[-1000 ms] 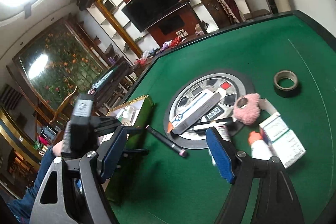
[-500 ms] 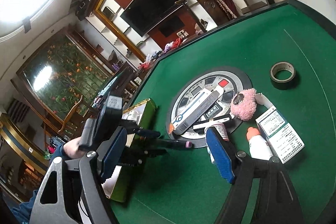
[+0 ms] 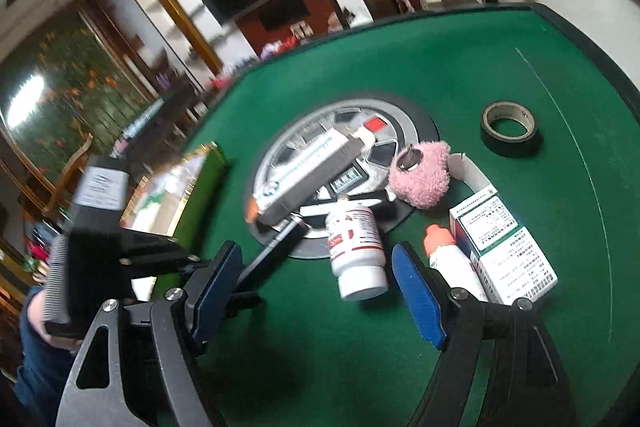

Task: Organize objects
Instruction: 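Grasp the black marker pen with left gripper while right gripper grasps the red-labelled white pill bottle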

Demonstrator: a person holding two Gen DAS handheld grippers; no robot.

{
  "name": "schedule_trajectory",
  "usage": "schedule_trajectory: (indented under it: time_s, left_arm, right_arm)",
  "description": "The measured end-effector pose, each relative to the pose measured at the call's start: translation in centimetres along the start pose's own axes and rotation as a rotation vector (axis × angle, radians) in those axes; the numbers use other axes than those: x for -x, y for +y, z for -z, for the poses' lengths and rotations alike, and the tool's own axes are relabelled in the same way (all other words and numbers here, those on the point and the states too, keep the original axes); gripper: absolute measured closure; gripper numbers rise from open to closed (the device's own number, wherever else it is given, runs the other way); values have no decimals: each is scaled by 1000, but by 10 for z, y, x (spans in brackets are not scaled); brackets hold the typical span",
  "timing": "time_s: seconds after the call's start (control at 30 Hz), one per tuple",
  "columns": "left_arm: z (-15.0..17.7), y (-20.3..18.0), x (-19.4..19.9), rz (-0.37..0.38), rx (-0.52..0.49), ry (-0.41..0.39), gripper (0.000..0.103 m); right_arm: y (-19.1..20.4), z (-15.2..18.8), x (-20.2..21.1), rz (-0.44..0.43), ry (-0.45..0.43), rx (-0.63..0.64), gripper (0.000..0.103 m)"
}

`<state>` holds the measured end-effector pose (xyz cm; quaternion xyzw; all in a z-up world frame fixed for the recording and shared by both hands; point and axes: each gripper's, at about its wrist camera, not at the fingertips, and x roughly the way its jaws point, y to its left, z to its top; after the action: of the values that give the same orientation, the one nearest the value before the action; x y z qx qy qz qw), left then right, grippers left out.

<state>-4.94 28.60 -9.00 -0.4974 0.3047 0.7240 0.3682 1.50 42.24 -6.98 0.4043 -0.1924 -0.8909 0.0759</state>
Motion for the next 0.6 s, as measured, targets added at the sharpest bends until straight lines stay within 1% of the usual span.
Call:
schedule_trajectory:
  time_s: [0.1, 0.17, 0.23, 0.27, 0.3, 0.37, 0.4, 0.47, 0.6]
  left_arm:
    - [1, -4, 0, -12, 24, -31, 74]
    - [2, -7, 1, -16, 32, -59, 79]
    - [3, -10, 1, -15, 42, -73, 82]
    - [4, -11, 1, -17, 44, -74, 84]
    - [2, -12, 0, -20, 43, -74, 85]
    - [3, -12, 1, -27, 32, -71, 87]
    - [0, -12, 1, -28, 29, -70, 88]
    - [7, -9, 7, -28, 18, -71, 89]
    - [3, 2, 1, -10, 4, -71, 89]
  right_arm:
    - [8, -2, -16, 92, 51, 86, 38]
    - [12, -4, -27, 123, 80, 121, 43]
    - [12, -6, -39, 167, 103, 145, 62]
    - [11, -5, -44, 183, 115, 155, 66]
    - [10, -5, -48, 185, 123, 159, 67]
    - [5, -3, -55, 193, 138, 151, 67]
    - [5, -1, -55, 200, 130, 170, 67]
    - [4, 1, -52, 208, 122, 169, 68]
    - [1, 5, -39, 184, 95, 150, 68]
